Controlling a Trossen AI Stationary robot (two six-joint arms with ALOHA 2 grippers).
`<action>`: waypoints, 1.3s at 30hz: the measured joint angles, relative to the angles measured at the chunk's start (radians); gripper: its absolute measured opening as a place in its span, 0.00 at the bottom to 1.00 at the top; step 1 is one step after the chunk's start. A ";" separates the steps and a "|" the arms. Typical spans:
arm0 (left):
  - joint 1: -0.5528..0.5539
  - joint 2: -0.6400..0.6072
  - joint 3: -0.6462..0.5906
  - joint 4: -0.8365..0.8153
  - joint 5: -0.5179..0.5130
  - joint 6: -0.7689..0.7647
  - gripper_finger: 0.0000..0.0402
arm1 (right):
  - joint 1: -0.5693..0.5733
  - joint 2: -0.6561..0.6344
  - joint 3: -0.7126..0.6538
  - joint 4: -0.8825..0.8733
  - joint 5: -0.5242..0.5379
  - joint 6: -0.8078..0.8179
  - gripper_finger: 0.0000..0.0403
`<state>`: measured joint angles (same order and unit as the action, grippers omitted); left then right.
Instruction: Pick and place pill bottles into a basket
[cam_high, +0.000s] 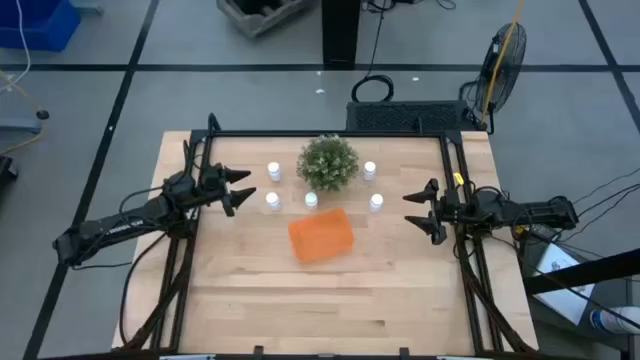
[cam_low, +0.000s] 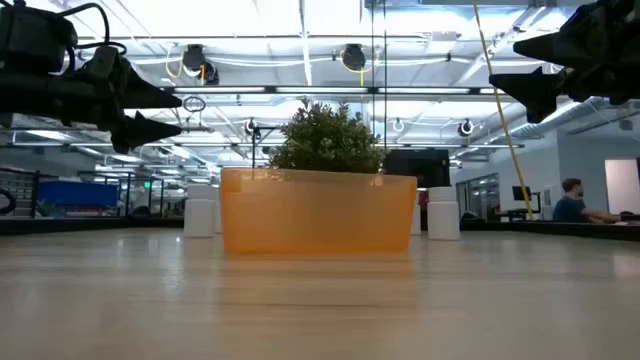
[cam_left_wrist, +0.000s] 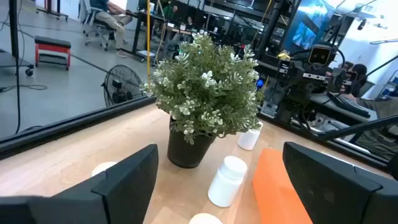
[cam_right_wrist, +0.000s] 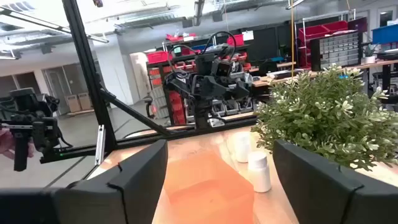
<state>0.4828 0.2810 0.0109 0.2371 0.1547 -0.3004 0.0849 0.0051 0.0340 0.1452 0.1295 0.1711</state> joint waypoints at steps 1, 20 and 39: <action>0.000 0.000 0.000 0.000 0.000 0.000 0.87 | 0.000 0.000 0.000 0.000 0.000 0.000 0.70; 0.000 0.000 0.000 0.005 0.000 -0.170 0.87 | 0.000 0.000 0.000 0.087 0.053 0.051 0.70; -0.001 0.000 0.000 0.153 0.003 -0.170 0.87 | 0.000 0.253 0.196 -0.006 -0.031 -0.082 0.70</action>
<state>0.4820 0.2810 0.0109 0.3898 0.1575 -0.4702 0.0849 0.2582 0.2296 0.1389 0.0988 0.0892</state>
